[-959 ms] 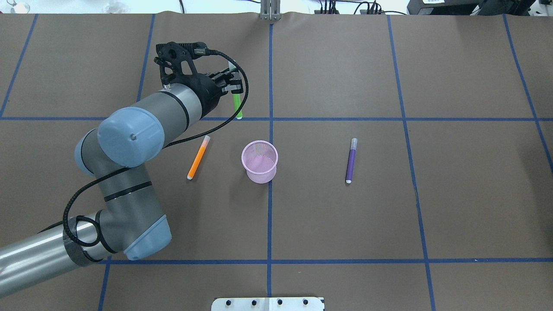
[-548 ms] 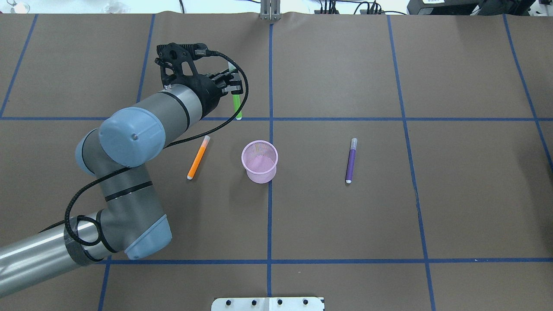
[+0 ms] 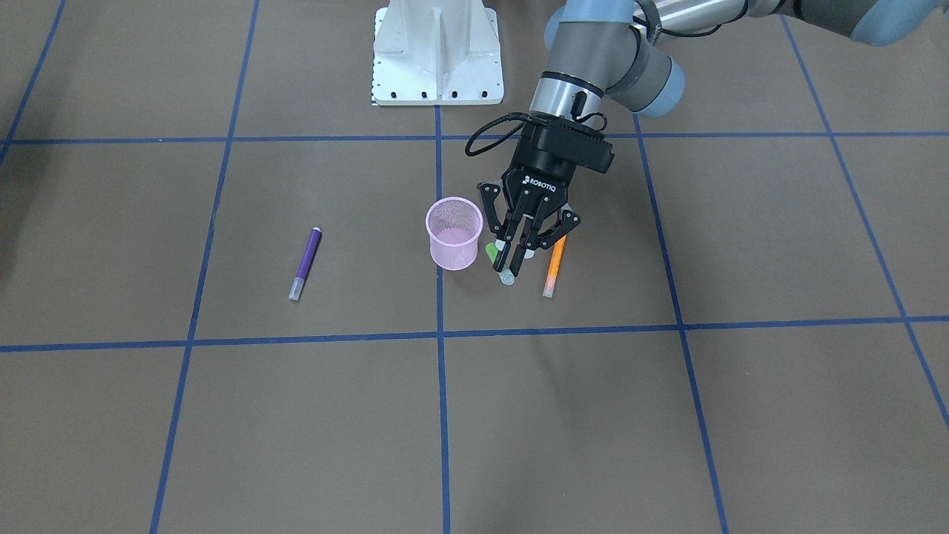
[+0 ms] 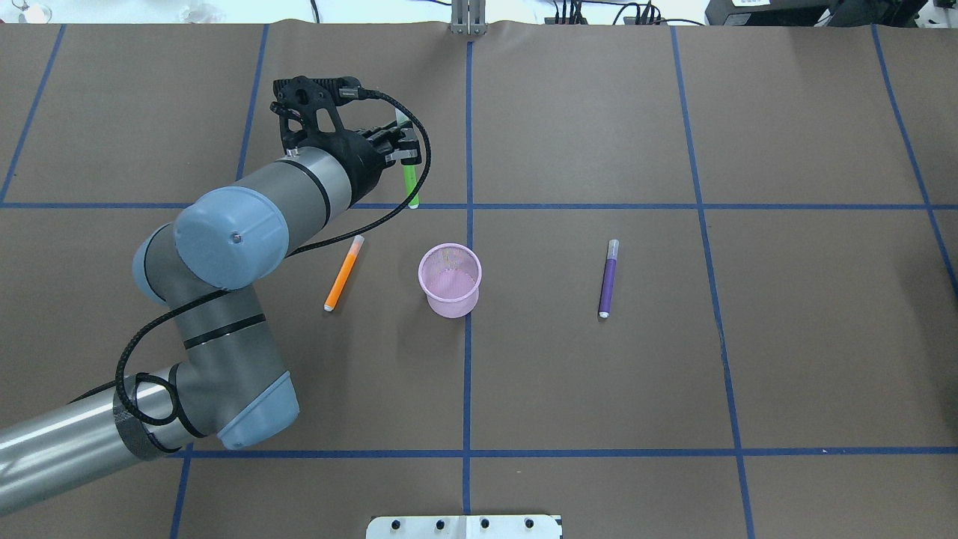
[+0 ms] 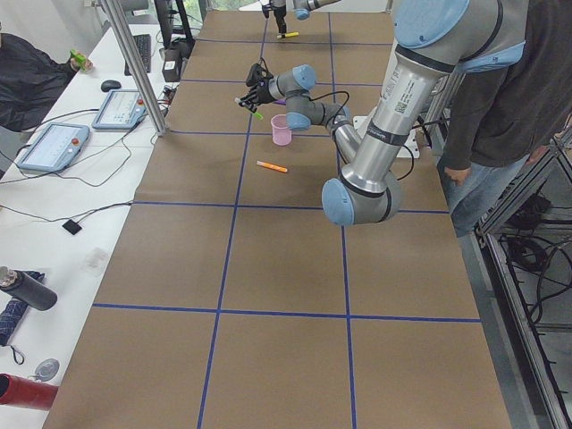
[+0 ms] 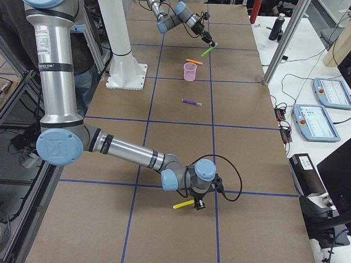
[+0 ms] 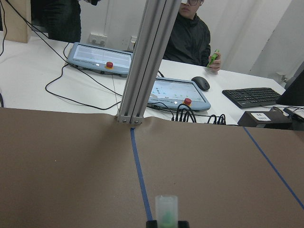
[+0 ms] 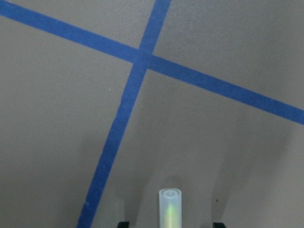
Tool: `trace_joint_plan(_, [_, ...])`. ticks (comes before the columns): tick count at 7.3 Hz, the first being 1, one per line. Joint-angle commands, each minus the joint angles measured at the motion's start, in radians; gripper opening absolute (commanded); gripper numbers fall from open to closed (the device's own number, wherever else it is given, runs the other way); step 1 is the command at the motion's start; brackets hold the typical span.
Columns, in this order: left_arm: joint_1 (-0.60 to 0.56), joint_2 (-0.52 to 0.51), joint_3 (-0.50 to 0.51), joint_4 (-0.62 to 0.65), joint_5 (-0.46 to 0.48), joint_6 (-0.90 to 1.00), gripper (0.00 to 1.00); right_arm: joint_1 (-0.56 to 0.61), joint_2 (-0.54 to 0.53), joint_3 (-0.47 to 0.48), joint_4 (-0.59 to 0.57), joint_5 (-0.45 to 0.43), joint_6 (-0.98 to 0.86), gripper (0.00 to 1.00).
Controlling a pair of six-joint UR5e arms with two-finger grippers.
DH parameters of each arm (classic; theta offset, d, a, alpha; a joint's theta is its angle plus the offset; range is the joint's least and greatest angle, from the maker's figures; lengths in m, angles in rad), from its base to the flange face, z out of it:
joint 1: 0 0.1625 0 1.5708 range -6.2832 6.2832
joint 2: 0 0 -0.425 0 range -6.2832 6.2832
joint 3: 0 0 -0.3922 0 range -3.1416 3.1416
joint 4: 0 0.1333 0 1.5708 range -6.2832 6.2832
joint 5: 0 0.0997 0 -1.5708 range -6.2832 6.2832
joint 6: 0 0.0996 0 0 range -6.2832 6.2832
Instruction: Collect pens into pen holder
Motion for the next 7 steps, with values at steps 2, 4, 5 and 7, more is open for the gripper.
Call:
trace_joint_plan(2, [0.000,-0.005,0.005,0.001,0.000,0.000,0.00,0.000,0.003,-0.005,0.000,0.006,-0.011,0.37])
trace_joint_plan(4, [0.000,-0.011,0.014,0.001,0.000,0.000,0.00,0.000,0.003,-0.004,0.000,0.008,-0.011,0.25])
trace_joint_plan(5, [0.000,-0.011,0.016,0.001,0.000,0.000,0.00,0.000,0.002,-0.005,0.000,0.008,-0.009,0.11])
trace_joint_plan(7, [0.000,-0.013,0.016,0.001,0.000,-0.002,0.00,0.001,-0.003,0.002,0.003,0.008,-0.008,0.00])
